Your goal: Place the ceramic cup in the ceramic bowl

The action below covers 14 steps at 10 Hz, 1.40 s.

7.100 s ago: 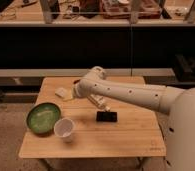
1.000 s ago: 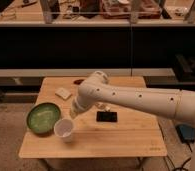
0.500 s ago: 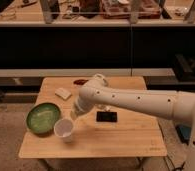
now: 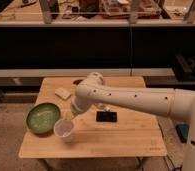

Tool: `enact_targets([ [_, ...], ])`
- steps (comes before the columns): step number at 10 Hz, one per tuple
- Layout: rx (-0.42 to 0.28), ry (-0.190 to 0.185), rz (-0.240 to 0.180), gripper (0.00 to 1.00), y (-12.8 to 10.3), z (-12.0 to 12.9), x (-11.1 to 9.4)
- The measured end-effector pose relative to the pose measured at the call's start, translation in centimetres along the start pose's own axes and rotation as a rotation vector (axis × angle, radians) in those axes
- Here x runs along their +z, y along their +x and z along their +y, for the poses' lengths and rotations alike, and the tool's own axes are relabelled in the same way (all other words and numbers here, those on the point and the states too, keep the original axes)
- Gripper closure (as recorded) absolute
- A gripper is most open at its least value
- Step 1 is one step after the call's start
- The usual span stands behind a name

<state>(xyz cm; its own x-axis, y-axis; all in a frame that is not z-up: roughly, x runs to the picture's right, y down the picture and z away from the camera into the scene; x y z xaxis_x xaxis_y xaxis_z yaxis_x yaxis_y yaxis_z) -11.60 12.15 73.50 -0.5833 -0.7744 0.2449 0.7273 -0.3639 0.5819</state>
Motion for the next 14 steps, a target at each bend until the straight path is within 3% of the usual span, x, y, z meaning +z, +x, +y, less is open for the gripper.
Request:
enact_targets([
  [2,-0.017,0.012,-0.043,0.2,1.2,-2.2,0.9],
  [5,-0.015,0.016,-0.091,0.2,1.2,-2.6,2.2],
  [8,0.026,0.02,-0.119,0.2,-0.4,-1.1,3.6],
  [11,0.075,0.021,-0.129,0.2,-2.2,0.8,3.3],
  [14,0.092,0.033,-0.145,0.2,-3.2,2.3,5.1],
])
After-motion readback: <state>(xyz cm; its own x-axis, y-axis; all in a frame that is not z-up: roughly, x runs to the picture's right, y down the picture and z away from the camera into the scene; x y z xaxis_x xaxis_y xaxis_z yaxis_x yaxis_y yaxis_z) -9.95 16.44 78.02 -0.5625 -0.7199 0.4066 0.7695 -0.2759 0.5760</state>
